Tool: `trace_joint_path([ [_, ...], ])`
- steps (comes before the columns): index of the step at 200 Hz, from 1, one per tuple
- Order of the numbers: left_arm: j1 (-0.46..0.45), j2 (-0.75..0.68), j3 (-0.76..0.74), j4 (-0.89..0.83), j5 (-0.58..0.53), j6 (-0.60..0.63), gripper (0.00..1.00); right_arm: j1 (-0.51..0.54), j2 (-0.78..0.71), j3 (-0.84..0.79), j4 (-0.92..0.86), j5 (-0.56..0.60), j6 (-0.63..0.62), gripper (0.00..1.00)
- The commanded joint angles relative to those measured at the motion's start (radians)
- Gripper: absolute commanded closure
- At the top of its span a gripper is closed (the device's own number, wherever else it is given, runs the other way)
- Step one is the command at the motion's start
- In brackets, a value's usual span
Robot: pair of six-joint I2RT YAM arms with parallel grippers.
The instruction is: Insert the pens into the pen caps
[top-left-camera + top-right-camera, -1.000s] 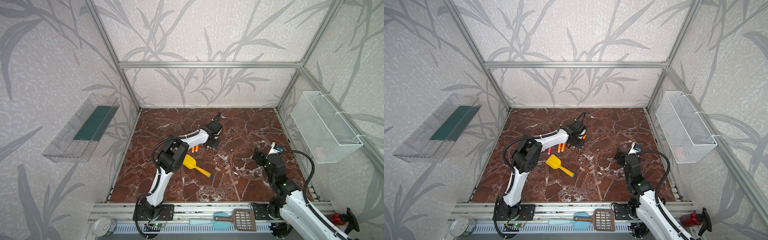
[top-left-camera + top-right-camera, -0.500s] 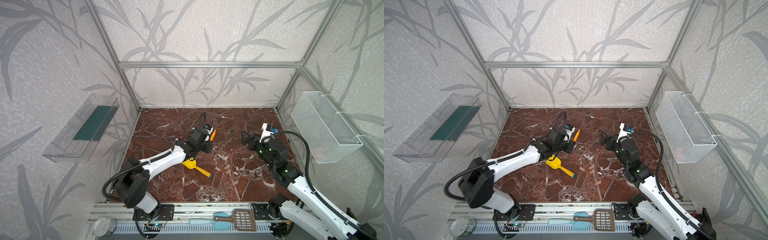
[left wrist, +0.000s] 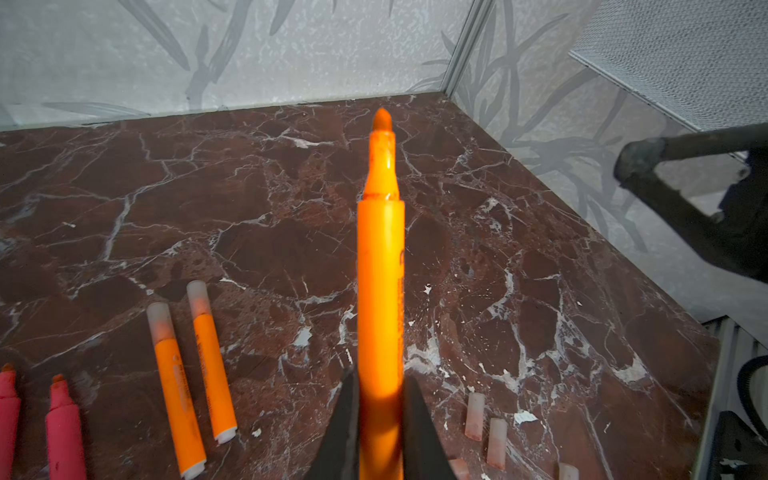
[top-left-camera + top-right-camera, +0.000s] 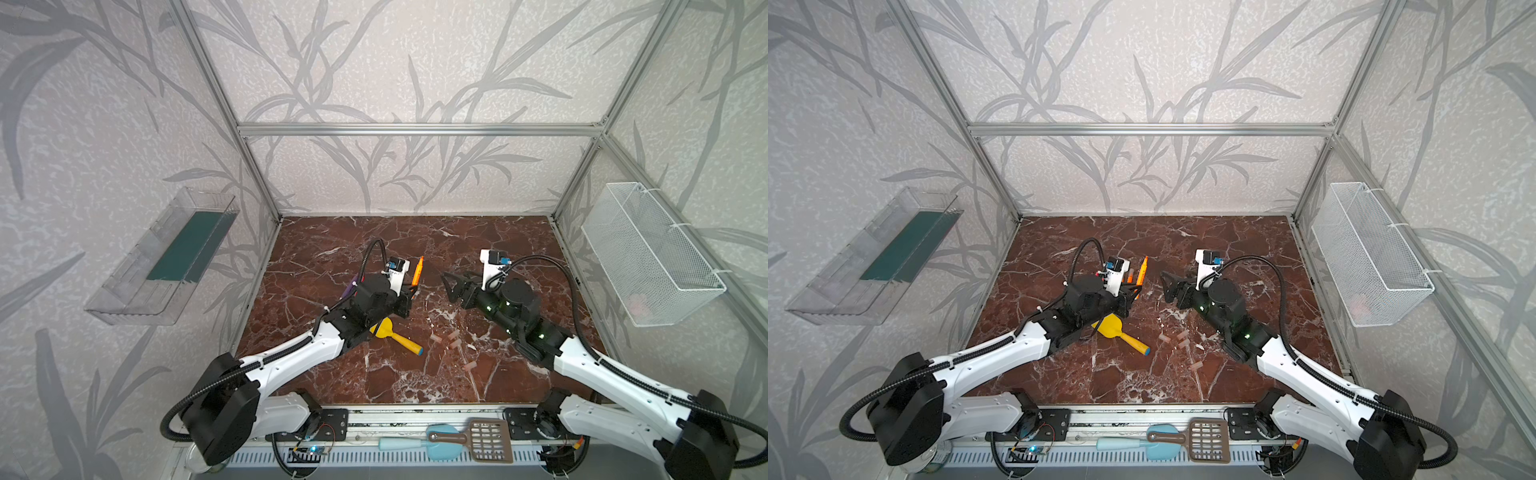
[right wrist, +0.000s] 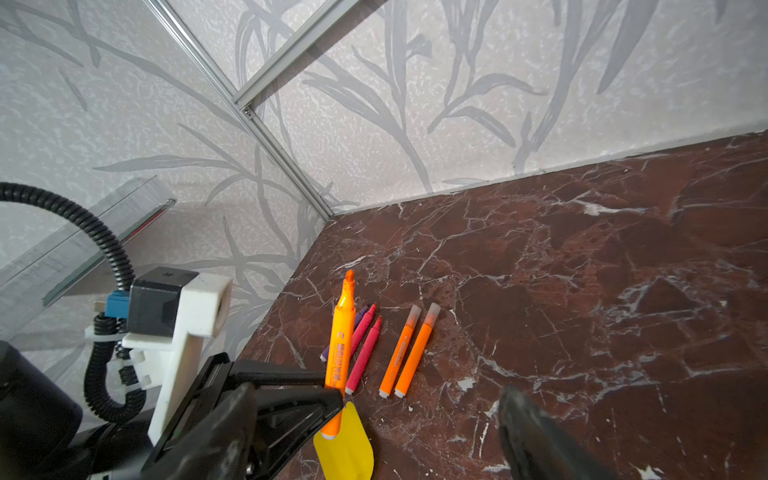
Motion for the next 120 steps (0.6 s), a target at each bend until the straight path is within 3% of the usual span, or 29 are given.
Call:
trace_joint_path([
  [1,-0.006,0.010,0.020,0.060,0.092,0.021,1.00,0.027,0.034,0.036,0.055,-0.041,0.008,0.11],
  [33,-0.022,0.004,0.015,0.071,0.119,0.041,1.00,0.036,0.101,0.074,0.021,-0.048,0.011,0.15],
  [120,-0.079,0.031,0.037,0.060,0.142,0.105,1.00,0.036,0.134,0.089,0.026,-0.032,0.022,0.39],
])
